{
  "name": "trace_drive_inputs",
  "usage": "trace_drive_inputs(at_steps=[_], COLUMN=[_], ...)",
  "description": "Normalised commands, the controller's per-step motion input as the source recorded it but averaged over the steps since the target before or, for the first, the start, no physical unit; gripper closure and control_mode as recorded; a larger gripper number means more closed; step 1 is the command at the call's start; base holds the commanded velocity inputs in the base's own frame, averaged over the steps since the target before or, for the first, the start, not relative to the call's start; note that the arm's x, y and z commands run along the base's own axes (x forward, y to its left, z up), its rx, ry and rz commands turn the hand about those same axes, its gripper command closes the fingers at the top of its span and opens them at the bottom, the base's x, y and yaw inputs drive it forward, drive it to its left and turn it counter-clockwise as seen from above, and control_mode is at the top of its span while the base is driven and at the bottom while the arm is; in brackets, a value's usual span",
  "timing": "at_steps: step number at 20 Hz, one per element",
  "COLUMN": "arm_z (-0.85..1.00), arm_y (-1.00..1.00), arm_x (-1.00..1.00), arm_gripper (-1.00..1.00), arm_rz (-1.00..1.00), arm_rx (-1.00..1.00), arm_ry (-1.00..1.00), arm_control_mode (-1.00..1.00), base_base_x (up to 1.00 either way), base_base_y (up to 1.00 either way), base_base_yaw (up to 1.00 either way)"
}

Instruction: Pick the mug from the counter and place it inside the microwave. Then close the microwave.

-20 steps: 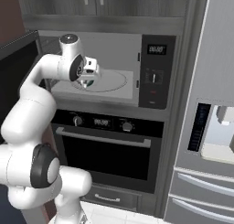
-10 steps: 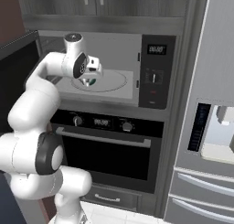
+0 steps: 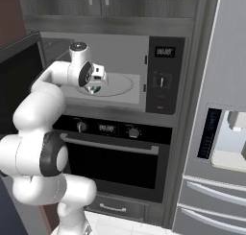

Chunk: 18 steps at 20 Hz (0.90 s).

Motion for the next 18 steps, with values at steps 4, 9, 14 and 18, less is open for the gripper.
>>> trace_drive_inputs(at_steps=[4,9,14,18], arm_z=[-0.05,-0.09,-0.05,0.0], arm_y=[0.09,0.09,0.06,0.03], arm_x=[0.26,0.39,0.49,0.57], arm_gripper=[1.0,1.0,1.0,1.0], arm_rz=[0.0,0.0,0.0,0.0], arm_rx=[0.0,0.0,0.0,0.0], arm_ry=[0.0,0.0,0.0,0.0], arm_control_mode=[-1.0,-1.0,-1.0,-1.0], base_base_x=[0.0,0.0,0.0,0.0], base_base_y=[0.0,0.0,0.0,0.0], base_base_yaw=[0.0,0.0,0.0,0.0])
